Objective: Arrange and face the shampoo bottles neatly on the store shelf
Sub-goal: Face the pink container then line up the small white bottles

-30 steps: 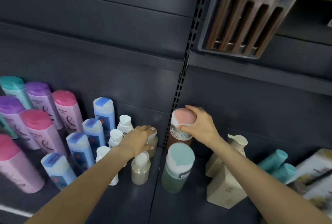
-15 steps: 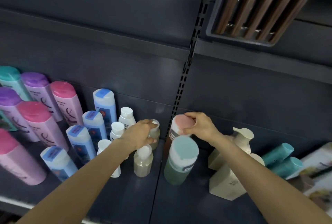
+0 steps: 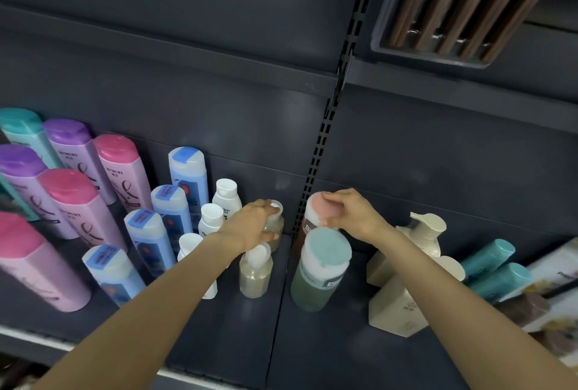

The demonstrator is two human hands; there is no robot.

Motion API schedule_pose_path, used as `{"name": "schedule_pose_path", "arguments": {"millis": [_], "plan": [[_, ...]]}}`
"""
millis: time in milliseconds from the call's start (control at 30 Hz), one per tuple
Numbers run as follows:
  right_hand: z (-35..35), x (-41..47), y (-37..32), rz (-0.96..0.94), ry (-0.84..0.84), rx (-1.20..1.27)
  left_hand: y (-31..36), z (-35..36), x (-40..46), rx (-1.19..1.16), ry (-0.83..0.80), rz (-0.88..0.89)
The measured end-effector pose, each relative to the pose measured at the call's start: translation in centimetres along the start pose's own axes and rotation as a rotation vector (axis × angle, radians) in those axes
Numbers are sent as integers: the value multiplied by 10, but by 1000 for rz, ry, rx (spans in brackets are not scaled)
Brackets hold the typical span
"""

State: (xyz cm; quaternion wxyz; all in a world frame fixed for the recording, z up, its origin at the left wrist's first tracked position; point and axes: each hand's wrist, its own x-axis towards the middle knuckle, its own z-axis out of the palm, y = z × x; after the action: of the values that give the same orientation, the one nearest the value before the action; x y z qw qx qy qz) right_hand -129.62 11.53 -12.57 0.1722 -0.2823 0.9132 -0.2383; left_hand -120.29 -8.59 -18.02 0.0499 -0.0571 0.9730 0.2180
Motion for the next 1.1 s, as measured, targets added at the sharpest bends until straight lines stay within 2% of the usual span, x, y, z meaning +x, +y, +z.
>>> {"name": "schedule_pose_path", "arguments": {"millis": [200, 400, 600, 900, 1000, 1100], "plan": [[8, -14, -5, -42, 199, -35, 3, 3, 4, 39, 96, -7], [15, -10, -8, 8, 253, -80, 10, 3, 20, 39, 73, -115], [14, -8, -7, 15, 212, -101, 14, -9, 13, -41, 117, -110], [-1, -15, -22, 21, 108, -101, 26, -63, -41, -317, 507, -35], [-2, -24, -41, -29, 154, 58, 26, -76, -61, -444, 618, -8], [2, -33, -59, -55, 124, 321, 28, -90, -80, -565, 697, 54]]}}
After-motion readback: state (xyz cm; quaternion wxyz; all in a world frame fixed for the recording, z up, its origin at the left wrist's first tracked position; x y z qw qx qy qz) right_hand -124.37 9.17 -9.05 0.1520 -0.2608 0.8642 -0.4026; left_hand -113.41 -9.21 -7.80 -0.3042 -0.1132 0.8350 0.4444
